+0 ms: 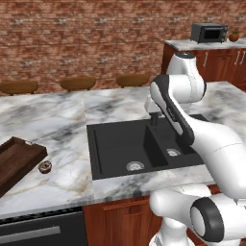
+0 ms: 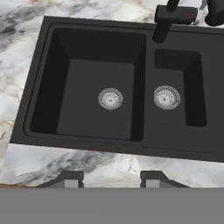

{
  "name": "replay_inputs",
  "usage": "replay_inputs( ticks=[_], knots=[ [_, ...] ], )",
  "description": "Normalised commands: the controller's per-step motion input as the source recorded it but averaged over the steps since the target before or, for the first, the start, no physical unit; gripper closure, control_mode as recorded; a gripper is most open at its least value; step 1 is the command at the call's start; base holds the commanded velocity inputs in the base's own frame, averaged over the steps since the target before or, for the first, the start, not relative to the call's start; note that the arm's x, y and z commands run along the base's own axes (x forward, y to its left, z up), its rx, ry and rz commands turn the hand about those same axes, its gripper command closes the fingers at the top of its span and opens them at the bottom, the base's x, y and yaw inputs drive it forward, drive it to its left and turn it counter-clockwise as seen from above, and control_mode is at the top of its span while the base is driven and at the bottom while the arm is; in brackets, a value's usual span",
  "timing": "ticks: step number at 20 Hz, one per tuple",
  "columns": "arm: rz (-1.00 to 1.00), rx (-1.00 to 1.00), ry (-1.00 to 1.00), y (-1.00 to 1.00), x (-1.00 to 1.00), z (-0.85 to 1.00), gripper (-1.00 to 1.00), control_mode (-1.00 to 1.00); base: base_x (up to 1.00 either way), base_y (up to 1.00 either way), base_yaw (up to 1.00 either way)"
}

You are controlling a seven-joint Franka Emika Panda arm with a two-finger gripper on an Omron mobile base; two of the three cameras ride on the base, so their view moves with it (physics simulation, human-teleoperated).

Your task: Place the bowl with cake and the cupcake onto the tray.

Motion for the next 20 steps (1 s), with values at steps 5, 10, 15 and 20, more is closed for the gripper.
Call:
replay_inputs(
  ticks=[5,10,15,20],
  knots=[
    [0.03,0.00,0.03,0.01,-0.14,-0.01,-1.00,-1.00,0.00,0.00,0.00],
    [0.07,0.00,0.01,0.08,-0.52,0.00,-1.00,-1.00,0.00,0.00,0.00],
    [0.02,0.00,0.04,0.21,-0.46,0.00,-1.00,-1.00,0.00,0.00,0.00],
    [0.00,0.00,0.03,0.27,-0.16,0.00,-1.00,-1.00,0.00,0.00,0.00]
  ],
)
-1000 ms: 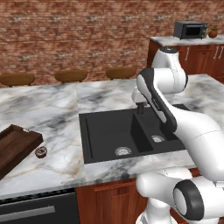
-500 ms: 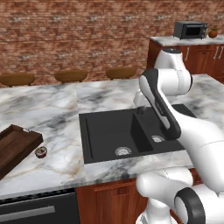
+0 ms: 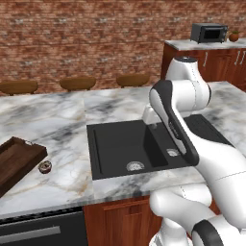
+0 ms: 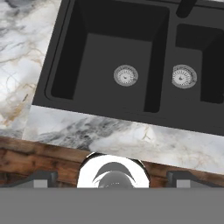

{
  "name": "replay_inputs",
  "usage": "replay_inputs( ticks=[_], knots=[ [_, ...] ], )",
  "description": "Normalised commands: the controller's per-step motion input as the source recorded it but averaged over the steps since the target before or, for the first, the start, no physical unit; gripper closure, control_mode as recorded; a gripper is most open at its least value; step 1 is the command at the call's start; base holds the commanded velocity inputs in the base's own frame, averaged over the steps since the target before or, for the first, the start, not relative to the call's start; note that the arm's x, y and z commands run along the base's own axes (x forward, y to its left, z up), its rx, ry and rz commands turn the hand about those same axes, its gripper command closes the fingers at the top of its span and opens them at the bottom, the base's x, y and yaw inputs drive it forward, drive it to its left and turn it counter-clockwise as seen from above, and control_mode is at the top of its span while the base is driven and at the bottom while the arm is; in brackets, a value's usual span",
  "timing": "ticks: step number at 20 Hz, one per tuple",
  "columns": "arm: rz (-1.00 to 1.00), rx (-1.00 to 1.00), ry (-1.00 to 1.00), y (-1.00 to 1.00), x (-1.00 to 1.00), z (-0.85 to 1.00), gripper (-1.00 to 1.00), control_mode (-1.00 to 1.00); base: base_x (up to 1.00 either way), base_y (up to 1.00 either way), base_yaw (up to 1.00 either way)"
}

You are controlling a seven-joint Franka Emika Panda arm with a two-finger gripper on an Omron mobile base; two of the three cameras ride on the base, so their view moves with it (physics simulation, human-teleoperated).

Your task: Place the bowl with cake and the cupcake onto the tray.

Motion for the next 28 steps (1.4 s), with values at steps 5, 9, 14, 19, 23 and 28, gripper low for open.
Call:
replay_inputs(
  ticks=[5,9,14,19,23,28],
  knots=[
    [0.00,0.00,0.00,0.00,0.00,0.00,-1.00,-1.00,0.00,0.00,0.00],
    [0.00,0.00,0.00,0.00,0.00,0.00,-1.00,-1.00,0.00,0.00,0.00],
    [0.00,0.00,0.00,0.00,0.00,0.00,-1.00,-1.00,0.00,0.00,0.00],
    [0.00,0.00,0.00,0.00,0.00,0.00,-1.00,1.00,0.00,0.00,0.00],
    [0.00,0.00,0.00,0.00,0.00,0.00,-1.00,1.00,-0.44,0.54,0.01],
    [0.00,0.00,0.00,0.00,0.00,0.00,-1.00,1.00,-0.36,1.00,0.01]
  ],
)
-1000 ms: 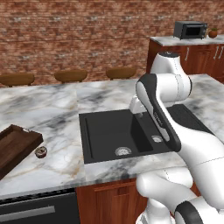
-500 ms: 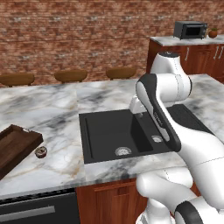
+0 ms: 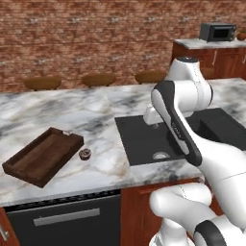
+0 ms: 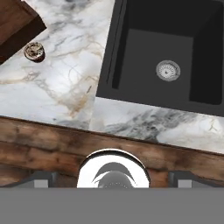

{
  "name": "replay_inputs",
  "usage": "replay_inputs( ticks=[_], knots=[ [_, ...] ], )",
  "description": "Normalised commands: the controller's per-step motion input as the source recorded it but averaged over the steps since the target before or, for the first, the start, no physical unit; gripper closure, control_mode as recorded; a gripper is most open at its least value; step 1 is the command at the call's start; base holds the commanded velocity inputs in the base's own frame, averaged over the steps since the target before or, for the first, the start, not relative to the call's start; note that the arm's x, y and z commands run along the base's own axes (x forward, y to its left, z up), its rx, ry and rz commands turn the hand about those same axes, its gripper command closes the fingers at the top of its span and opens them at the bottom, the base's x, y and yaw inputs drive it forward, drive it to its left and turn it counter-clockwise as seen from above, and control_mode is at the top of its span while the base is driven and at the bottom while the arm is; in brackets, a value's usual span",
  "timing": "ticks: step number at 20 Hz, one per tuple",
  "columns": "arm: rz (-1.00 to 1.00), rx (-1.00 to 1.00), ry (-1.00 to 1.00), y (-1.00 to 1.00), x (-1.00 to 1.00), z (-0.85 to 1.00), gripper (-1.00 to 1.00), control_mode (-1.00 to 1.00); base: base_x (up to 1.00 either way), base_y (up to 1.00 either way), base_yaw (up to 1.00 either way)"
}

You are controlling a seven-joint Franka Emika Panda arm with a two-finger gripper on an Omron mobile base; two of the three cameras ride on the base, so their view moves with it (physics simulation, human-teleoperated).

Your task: Place the bowl with cake and the cupcake onto the tray.

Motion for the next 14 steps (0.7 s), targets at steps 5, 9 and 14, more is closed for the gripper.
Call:
replay_inputs(
  ticks=[5,9,14],
  knots=[
    [0.00,0.00,0.00,0.00,0.00,0.00,-1.00,1.00,-0.11,1.00,0.00],
    [0.00,0.00,0.00,0.00,0.00,0.00,-1.00,1.00,0.00,0.96,0.00],
    [0.00,0.00,0.00,0.00,0.00,0.00,-1.00,1.00,0.00,0.86,0.00]
  ],
)
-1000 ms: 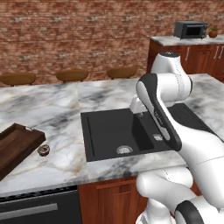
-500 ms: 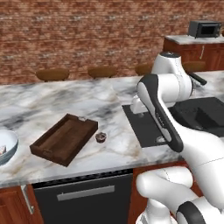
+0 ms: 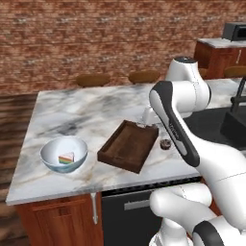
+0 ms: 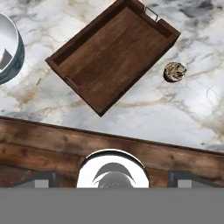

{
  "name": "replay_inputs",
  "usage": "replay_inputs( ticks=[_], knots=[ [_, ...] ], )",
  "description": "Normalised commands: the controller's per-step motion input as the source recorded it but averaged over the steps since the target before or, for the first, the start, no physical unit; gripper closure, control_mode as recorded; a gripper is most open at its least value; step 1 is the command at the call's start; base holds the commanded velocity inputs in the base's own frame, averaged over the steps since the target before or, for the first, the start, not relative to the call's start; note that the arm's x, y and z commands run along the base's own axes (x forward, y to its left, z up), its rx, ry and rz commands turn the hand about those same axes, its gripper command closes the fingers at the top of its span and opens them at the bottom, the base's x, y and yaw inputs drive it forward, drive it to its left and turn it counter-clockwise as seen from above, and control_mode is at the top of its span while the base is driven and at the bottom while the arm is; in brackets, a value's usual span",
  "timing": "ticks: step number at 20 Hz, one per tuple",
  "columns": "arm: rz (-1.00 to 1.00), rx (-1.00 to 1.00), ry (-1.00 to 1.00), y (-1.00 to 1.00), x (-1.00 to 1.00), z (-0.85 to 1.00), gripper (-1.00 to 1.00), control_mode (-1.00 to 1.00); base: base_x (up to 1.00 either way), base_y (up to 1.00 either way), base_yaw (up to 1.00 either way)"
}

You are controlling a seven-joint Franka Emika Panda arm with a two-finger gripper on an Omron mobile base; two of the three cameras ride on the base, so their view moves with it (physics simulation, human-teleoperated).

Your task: Place the bowl with cake and the cupcake onto the tray.

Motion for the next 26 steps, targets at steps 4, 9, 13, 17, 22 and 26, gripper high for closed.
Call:
replay_inputs(
  ticks=[4,9,13,17,22,26],
  knots=[
    [0.00,0.00,0.00,0.00,0.00,0.00,-1.00,1.00,0.01,0.78,0.00],
    [0.00,0.00,0.00,0.00,0.00,0.00,-1.00,1.00,0.39,0.28,-0.04],
    [0.00,0.00,0.00,0.00,0.00,0.00,-1.00,1.00,0.43,-0.06,-0.03],
    [0.00,0.00,0.00,0.00,0.00,0.00,-1.00,1.00,0.03,-0.66,-0.20],
    [0.00,0.00,0.00,0.00,0.00,0.00,-1.00,1.00,0.24,-0.36,-0.11],
    [0.00,0.00,0.00,0.00,0.00,0.00,-1.00,1.00,0.52,0.19,-0.01]
  ],
)
